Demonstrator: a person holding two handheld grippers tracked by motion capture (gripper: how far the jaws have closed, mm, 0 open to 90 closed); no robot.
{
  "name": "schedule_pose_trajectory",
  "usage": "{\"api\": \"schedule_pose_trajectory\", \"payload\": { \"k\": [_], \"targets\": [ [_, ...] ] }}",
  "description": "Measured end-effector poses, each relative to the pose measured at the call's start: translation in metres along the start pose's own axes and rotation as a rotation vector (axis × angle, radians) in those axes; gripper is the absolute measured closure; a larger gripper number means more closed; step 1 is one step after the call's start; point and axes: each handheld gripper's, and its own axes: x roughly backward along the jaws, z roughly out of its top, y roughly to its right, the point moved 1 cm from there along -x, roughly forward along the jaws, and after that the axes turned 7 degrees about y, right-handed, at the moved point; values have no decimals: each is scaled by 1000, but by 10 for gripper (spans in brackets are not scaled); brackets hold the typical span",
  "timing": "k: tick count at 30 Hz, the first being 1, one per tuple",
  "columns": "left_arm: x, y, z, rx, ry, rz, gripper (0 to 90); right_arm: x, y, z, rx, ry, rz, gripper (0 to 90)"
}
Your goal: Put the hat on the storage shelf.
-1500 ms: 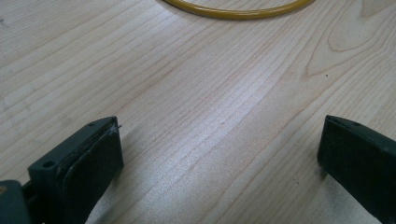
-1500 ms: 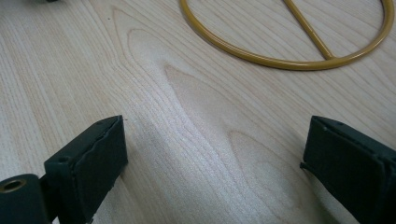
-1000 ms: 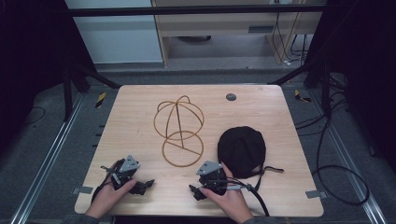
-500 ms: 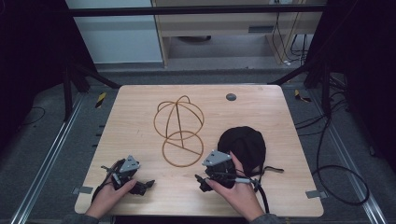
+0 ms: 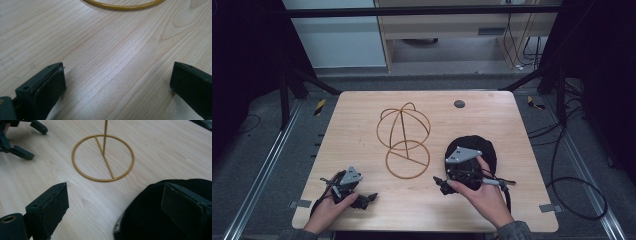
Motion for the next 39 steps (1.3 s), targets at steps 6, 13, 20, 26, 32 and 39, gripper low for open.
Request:
{"api": "schedule_pose_trajectory", "payload": {
  "k": [6, 13, 20, 26, 32, 39],
  "targets": [
    [0, 0, 0, -1, 2, -1, 0, 11, 21, 9, 11, -40, -36, 53],
    [0, 0, 0, -4, -2, 0, 0, 25, 61, 22, 47, -168, -101, 78],
    [2, 2, -2, 0, 1, 0, 0, 28, 92, 27, 6, -262, -88, 148],
    [2, 2, -2, 2, 1, 0, 0, 23, 104, 29, 7, -314, -77, 161],
    [2, 2, -2, 5, 3, 1, 0, 16, 112, 32, 8, -334, -35, 153],
    [2, 2, -2, 2, 3, 2, 0, 12, 116, 34, 9, -355, -25, 180]
  ]
}}
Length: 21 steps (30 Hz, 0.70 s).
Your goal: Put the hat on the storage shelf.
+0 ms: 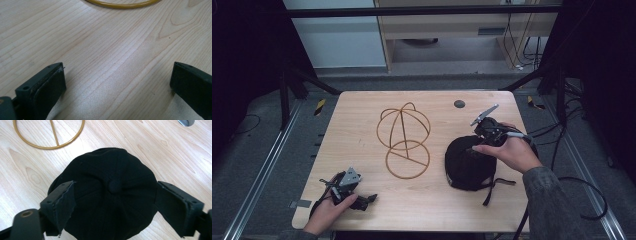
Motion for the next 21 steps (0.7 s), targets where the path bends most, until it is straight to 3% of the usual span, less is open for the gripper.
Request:
{"api": "schedule_pose_trajectory", "payload": {
  "k": [4, 11, 21],
  "targets": [
    [0, 0, 0, 1, 0, 0, 0, 0, 1, 2, 2, 3, 4, 207],
    [1, 1, 0, 1, -1, 2, 0, 2, 2, 14, 41, -26, 7, 336],
    [1, 0, 0, -1, -1, -2, 0, -8, 1, 17, 57, -70, 36, 398]
  ]
}}
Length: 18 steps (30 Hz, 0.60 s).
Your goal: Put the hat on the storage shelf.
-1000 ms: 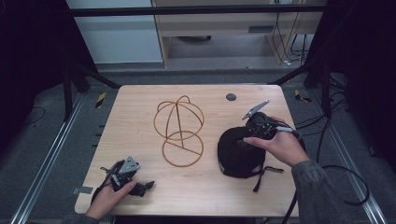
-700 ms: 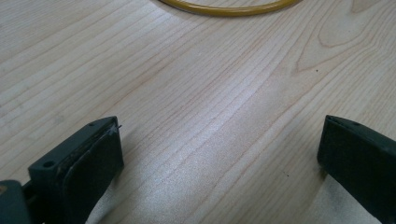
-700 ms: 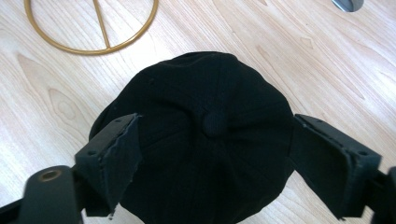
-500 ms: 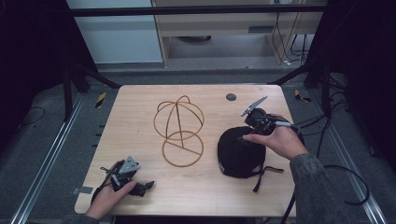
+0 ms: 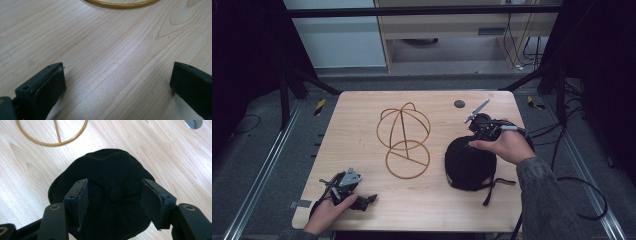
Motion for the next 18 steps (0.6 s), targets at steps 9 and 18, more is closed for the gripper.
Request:
{"api": "schedule_pose_trajectory", "payload": {
  "k": [9, 18],
  "targets": [
    [0, 0, 0, -2, 0, -1, 0, -12, 6, -5, -25, -41, 20, 408],
    [0, 0, 0, -1, 0, -1, 0, -23, 9, -9, -17, -70, 38, 519]
  ]
}}
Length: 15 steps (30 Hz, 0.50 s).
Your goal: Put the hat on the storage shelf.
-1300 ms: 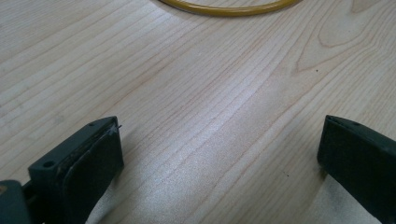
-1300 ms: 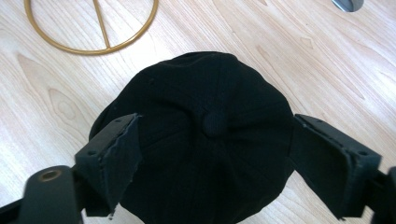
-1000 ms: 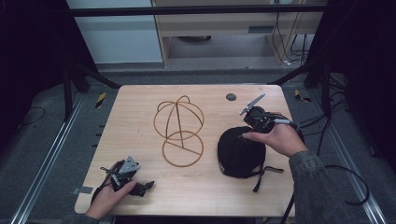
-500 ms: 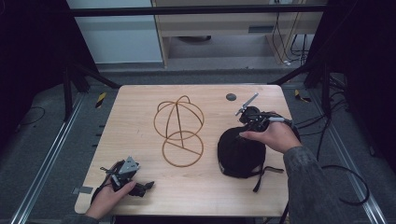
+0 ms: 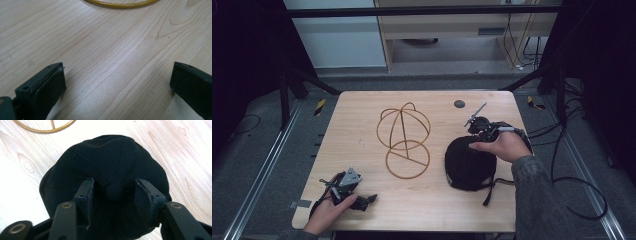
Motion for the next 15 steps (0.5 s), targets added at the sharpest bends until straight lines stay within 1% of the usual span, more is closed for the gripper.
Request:
{"api": "schedule_pose_trajectory", "payload": {
  "k": [3, 7, 9, 10, 12, 15],
  "targets": [
    [0, 0, 0, 1, 0, 1, 0, -1, 0, 0, 14, -4, 5, 566],
    [0, 0, 0, 0, 0, 1, 0, 0, -1, 0, 22, 1, 12, 668],
    [0, 0, 0, 0, 0, 1, 0, 0, -1, 0, 27, 3, 16, 703],
    [0, 0, 0, 0, 0, 1, 0, 1, -2, -1, 21, 2, 16, 711],
    [0, 0, 0, 0, 0, 1, 0, 2, -2, -1, 26, 2, 18, 714],
    [0, 0, 0, 0, 0, 1, 0, 7, -3, -3, 25, 21, 23, 718]
  ]
}}
